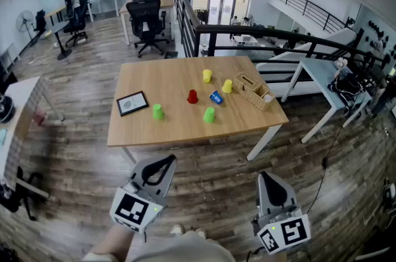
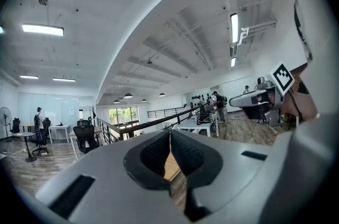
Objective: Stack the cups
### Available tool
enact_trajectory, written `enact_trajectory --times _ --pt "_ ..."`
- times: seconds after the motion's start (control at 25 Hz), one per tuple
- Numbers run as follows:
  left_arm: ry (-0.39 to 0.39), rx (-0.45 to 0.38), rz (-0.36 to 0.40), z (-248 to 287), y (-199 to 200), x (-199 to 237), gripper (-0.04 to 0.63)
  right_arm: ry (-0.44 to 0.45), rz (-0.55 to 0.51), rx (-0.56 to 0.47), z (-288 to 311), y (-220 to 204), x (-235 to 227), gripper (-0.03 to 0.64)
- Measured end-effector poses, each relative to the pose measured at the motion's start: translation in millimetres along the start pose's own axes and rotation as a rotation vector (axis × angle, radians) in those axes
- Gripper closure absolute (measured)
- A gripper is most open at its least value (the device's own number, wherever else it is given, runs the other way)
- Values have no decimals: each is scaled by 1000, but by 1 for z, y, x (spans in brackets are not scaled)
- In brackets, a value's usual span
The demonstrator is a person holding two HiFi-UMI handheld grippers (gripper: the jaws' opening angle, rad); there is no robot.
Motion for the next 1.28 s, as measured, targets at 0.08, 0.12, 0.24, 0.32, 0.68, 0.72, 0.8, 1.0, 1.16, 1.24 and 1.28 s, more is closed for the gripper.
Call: enact_trajectory --times 0.08,0.12,0.24,0.32,0.68,0.72,0.8,1.0,1.16,1.24,1.28 --pt "-4 -3 -1 3 1 -5 568 -1 7 3 -2 -3 -6 592" --pt "-5 -3 -1 4 1 -8 569 0 9 3 -3 -5 -8 592" --pt "1 -6 2 5 2 -15 568 10 9 -3 -9 -7 -12 591" --pt "8 -13 8 5 2 -20 568 17 8 -5 -12 -10 -15 592" --pt "-17 -30 -37 15 -3 -58 568 49 13 1 -33 -29 -32 592" --pt "-27 -41 -50 16 -3 -63 568 53 10 6 -35 -32 -34 592" --pt "-21 -46 -55 18 -4 -71 568 57 5 15 -41 -39 -40 591" --pt "28 -145 -109 18 2 -76 547 79 10 32 -51 -50 -46 592" --pt "39 -198 -179 23 11 -70 311 105 -2 27 -46 -54 -54 592" --pt "58 -182 -138 27 9 -69 311 106 -5 19 -44 -56 -60 591" --pt "67 -173 -119 29 7 -67 311 104 -4 15 -42 -58 -63 591"
Point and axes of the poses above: the fingertips, and each gripper's own axes: z forward along the fingers, x to its left, y out of its top, the point moved 3 cm from there along -z, backward along the fingers, and after that the axes turned 8 degrees about -z, right-handed, at the moved point
